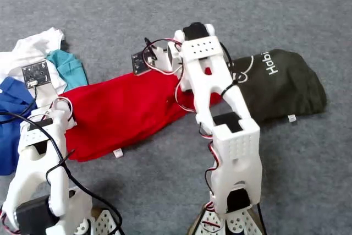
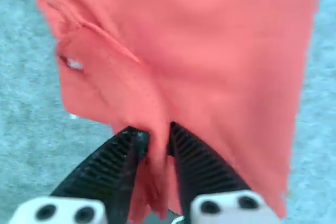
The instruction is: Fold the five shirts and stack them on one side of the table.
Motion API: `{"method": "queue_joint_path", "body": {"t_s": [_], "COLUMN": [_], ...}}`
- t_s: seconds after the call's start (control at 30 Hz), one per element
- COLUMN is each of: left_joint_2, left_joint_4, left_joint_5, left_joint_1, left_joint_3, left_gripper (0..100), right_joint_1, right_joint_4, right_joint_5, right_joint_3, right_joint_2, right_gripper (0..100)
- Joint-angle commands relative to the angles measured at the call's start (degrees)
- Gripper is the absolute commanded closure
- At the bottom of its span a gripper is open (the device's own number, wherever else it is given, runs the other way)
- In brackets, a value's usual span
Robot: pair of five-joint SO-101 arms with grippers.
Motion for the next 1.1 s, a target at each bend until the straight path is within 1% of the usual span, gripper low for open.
{"method": "queue_joint_path", "body": {"t_s": [0.0, 0.07, 0.17, 0.27, 0.33, 0.37, 0.4, 0.43, 0.5, 0.63, 0.73, 0.83, 0.93, 1.07], "left_joint_2": [0.04, 0.04, 0.04, 0.04, 0.04, 0.04, 0.04, 0.04, 0.04, 0.04, 0.04, 0.04, 0.04, 0.04], "left_joint_4": [0.26, 0.26, 0.26, 0.26, 0.26, 0.26, 0.26, 0.26, 0.26, 0.26, 0.18, 0.18, 0.18, 0.18], "left_joint_5": [0.09, 0.09, 0.09, 0.09, 0.09, 0.09, 0.09, 0.09, 0.09, 0.09, 0.26, 0.26, 0.26, 0.26], "left_joint_1": [0.62, 0.62, 0.62, 0.62, 0.62, 0.62, 0.62, 0.62, 0.62, 0.62, 0.62, 0.70, 0.70, 0.70], "left_joint_3": [-1.67, -1.67, -1.67, -1.67, -1.67, -1.67, -1.67, -1.67, -1.67, -1.67, -1.67, -1.67, -1.67, -1.67], "left_gripper": [98, 98, 98, 98, 98, 98, 98, 98, 98, 98, 98, 98, 98, 98], "right_joint_1": [-0.75, -0.75, -0.66, -0.48, -0.48, -0.48, -0.31, 0.48, 1.36, 1.63, -0.04, -2.07, -3.38, -5.93], "right_joint_4": [-1.05, -0.70, -0.62, 3.87, 9.14, 11.16, 11.52, 11.43, 11.25, 10.90, 7.74, -0.79, -8.00, -11.34], "right_joint_5": [-1.93, -3.69, -3.87, -3.87, -3.96, -3.96, -4.75, -6.77, -9.05, -9.32, -9.76, -13.45, -17.41, -20.13], "right_joint_3": [-4.88, -6.55, -7.69, -9.89, -11.74, -12.26, -12.09, -11.47, -9.45, 0.57, 8.75, 14.64, 16.04, 15.43], "right_joint_2": [-0.31, -0.22, -0.40, -0.48, -0.48, -0.48, -0.48, -0.84, -1.80, -4.44, -6.73, -8.04, -8.22, -8.04], "right_gripper": [73.1, 73.6, 76.9, 81.9, 90.3, 96.5, 99.8, 98.3, 99.8, 99.6, 99.6, 99.6, 99.6, 99.6]}}
